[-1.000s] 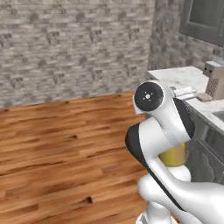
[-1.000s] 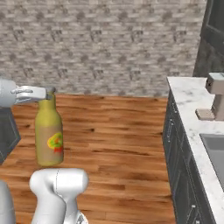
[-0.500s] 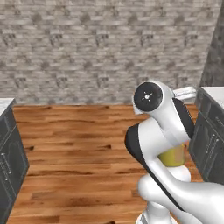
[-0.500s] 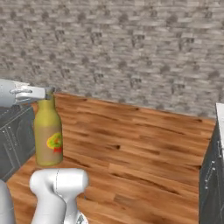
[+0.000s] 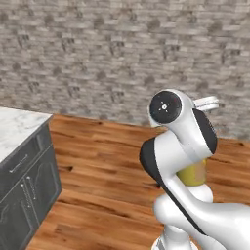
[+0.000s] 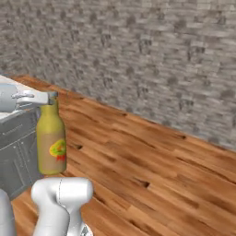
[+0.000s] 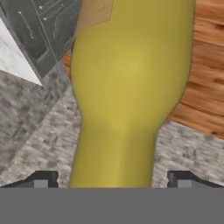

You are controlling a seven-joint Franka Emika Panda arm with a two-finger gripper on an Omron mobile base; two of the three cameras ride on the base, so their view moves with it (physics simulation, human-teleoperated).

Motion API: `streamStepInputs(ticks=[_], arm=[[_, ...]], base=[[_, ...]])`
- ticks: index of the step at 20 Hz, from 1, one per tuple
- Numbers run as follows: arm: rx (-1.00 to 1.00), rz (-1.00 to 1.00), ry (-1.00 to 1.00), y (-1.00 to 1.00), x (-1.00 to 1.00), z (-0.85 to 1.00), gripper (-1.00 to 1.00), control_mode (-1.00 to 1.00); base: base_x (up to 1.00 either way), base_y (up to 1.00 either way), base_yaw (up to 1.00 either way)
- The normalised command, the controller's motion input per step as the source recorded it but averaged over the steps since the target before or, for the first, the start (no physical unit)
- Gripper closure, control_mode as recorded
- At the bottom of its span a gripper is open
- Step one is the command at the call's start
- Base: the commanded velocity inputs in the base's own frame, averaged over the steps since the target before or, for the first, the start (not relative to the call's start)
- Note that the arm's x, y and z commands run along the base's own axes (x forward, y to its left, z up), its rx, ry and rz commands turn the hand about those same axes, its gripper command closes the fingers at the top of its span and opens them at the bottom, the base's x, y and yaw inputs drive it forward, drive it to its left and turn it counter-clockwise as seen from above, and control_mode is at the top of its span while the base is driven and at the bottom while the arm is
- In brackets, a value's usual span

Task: There is a wine glass and glass cup on the dining counter. Place the wine bottle next to the wine glass and the juice bottle next to the glass cup.

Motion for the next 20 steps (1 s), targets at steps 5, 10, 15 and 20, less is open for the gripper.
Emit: streamStepInputs(ticks=[5,10,15,20], arm=[[0.00,0.00,0.00,0.00,0.00,0.00,1.00,1.00],[0.00,0.00,0.00,0.00,0.00,0.00,1.00,1.00],[0.00,0.00,0.00,0.00,0.00,0.00,1.00,1.00],[0.00,0.00,0.00,0.00,0.00,0.00,1.00,1.00]], base=[[1.00,0.00,0.47],[1.00,0.00,0.42],[1.00,-0.16,0.39],[1.00,-0.30,0.37]])
